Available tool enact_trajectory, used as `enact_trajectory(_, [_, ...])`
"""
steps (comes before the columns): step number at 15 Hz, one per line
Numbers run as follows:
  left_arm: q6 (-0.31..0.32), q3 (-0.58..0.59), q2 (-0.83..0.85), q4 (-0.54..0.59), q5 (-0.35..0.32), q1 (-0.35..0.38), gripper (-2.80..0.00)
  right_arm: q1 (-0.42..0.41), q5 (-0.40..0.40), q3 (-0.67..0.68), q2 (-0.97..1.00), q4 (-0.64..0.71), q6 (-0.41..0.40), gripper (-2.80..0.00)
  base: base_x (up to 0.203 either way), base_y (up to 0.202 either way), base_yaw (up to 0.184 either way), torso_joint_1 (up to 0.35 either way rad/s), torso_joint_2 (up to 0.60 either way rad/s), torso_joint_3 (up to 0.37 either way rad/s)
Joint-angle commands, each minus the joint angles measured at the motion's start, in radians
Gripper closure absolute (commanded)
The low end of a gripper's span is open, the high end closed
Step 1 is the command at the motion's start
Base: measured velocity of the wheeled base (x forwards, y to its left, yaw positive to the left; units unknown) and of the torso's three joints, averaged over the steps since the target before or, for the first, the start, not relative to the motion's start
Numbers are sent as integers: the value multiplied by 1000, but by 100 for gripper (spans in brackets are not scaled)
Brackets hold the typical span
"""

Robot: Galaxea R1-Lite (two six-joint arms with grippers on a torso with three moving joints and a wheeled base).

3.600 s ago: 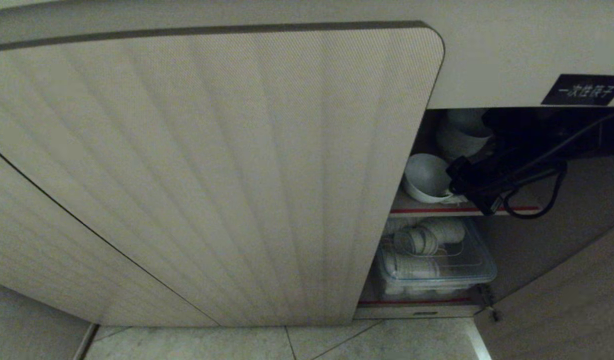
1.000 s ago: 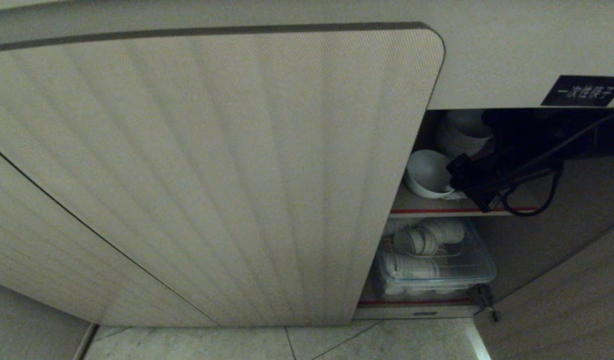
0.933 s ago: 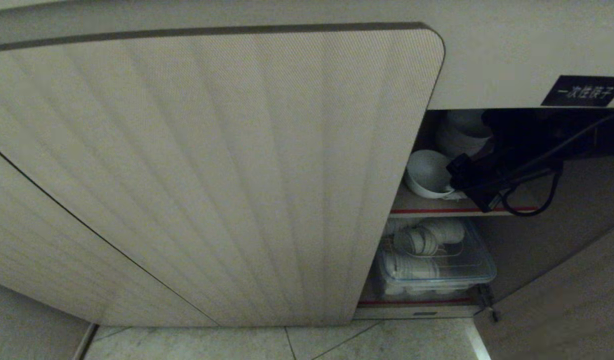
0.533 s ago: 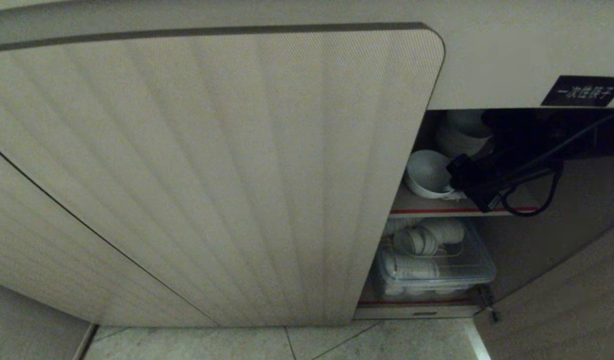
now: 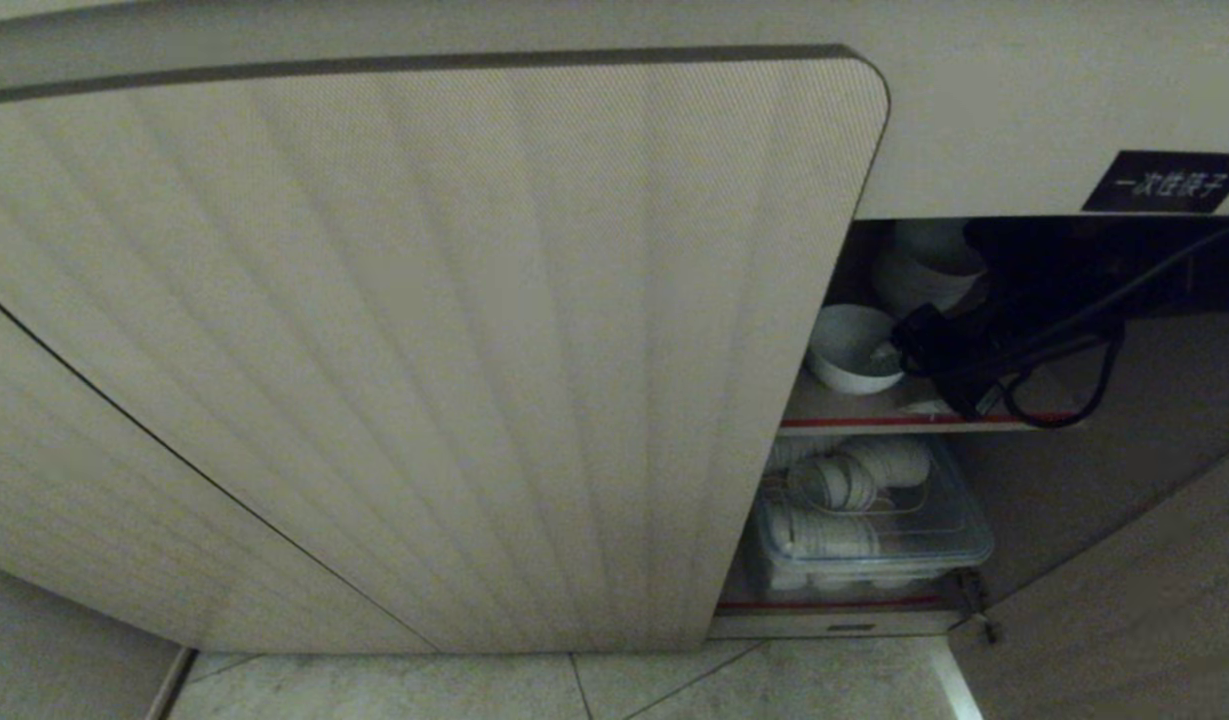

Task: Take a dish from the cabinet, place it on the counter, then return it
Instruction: Put it back into the cabinet

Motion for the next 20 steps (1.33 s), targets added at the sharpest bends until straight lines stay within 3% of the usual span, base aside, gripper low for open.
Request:
enact_trajectory(1, [0, 0, 0, 0, 0, 0, 0, 0, -8, 1, 2, -7, 6, -280, 0, 0, 0, 0, 0, 0])
enact_trajectory(10, [0, 0, 0, 0, 0, 0, 0, 7, -82, 14, -13, -51, -6, -280, 0, 0, 0, 0, 0, 0])
enact_trajectory(16, [0, 0, 0, 0, 0, 0, 0, 18, -156, 86, -33, -196, -86, -280, 0, 0, 0, 0, 0, 0])
enact_trajectory(20, [0, 0, 0, 0, 0, 0, 0, 28, -161, 134, -45, -261, -149, -280, 0, 0, 0, 0, 0, 0])
